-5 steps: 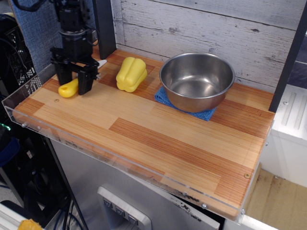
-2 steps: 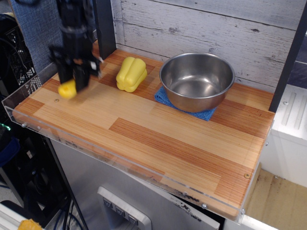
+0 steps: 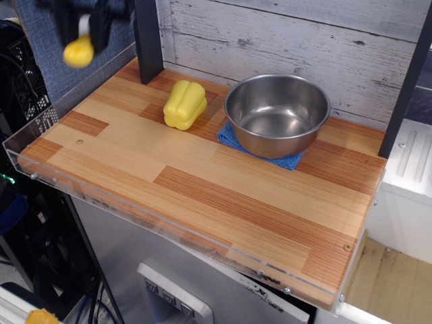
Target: Move the knife to the bottom right corner of the table.
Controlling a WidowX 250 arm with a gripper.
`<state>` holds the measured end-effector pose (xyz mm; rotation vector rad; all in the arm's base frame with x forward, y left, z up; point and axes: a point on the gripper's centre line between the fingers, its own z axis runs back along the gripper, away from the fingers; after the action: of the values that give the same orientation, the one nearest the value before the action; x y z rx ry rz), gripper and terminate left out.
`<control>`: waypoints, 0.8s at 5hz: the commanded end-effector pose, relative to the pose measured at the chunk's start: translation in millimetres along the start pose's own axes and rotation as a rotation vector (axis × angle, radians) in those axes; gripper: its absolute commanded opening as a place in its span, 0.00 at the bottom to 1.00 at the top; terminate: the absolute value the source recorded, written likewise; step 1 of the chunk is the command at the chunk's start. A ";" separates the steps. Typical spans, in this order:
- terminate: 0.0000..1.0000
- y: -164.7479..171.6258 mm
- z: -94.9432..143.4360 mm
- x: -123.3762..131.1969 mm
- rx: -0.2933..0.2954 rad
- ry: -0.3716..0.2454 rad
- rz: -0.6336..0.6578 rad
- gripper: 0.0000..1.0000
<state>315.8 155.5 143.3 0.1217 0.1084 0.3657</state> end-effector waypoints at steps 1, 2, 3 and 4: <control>0.00 -76.4 64.1 -42.2 -0.091 -0.143 -0.310 0.00; 0.00 -115.3 65.5 -77.7 -0.070 -0.174 -0.406 0.00; 0.00 -153.4 55.8 -117.7 -0.048 -0.188 -0.459 0.00; 0.00 -180.4 42.8 -140.7 -0.037 -0.196 -0.422 0.00</control>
<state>264.4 -68.2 158.2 0.1059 -0.0198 -0.0509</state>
